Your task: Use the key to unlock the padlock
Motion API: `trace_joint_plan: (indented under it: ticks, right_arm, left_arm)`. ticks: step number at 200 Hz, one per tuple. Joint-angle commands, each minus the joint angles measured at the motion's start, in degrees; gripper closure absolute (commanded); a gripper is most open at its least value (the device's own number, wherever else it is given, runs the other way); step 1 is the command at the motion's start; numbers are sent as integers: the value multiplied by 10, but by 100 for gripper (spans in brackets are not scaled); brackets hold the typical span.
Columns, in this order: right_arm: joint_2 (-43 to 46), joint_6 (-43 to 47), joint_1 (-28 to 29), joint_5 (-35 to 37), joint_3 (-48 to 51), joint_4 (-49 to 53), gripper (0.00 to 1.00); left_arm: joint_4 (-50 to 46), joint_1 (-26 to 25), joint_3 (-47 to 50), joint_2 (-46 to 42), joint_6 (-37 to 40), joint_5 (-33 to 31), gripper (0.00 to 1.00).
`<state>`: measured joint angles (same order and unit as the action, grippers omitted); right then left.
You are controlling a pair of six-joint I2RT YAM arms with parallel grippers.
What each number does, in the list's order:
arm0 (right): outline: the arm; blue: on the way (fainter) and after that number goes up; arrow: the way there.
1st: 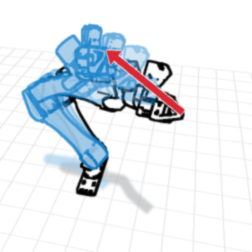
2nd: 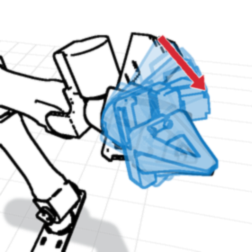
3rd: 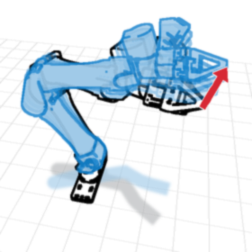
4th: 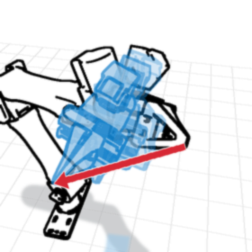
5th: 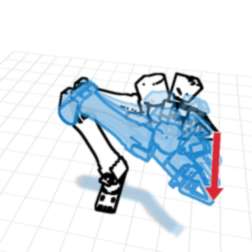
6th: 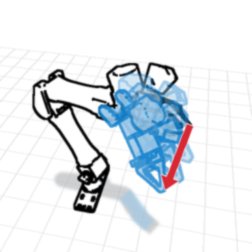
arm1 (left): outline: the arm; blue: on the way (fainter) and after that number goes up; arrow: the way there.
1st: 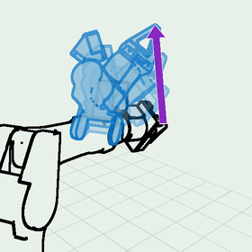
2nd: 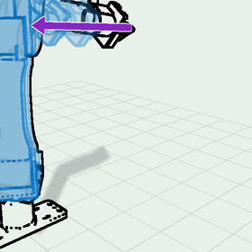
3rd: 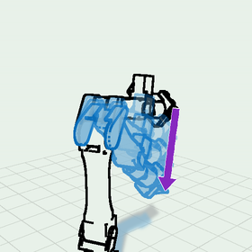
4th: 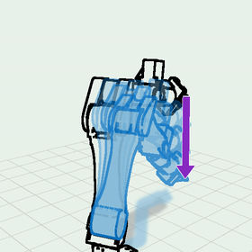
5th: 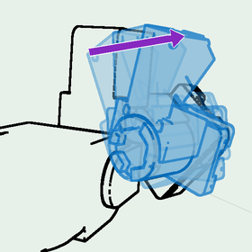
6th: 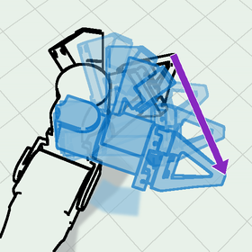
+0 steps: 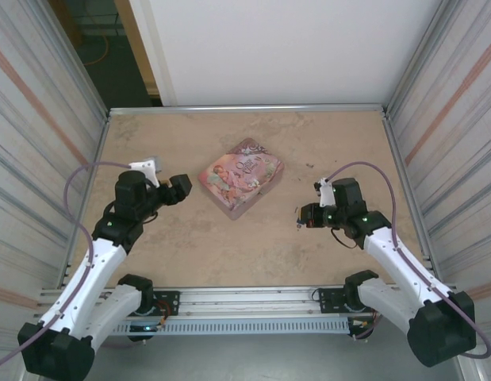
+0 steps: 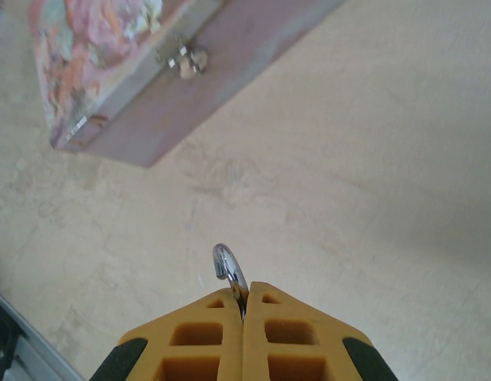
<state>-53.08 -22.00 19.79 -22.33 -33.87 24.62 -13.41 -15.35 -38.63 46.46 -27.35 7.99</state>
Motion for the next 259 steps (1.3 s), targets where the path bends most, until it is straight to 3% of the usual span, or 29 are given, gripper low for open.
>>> trace_joint_plan:
  ticks: [1,93,259]
  right_arm:
    - [-3,-5,21,14,-16,62,100]
    - [-51,-37,117,38,-5,87,100]
    - [-205,-9,129,-5,-7,48,100]
  left_arm:
    - [24,3,15,-14,30,-27,17]
    - [56,5,36,-17,28,-31,12]
    - [44,6,31,-10,30,-17,11]
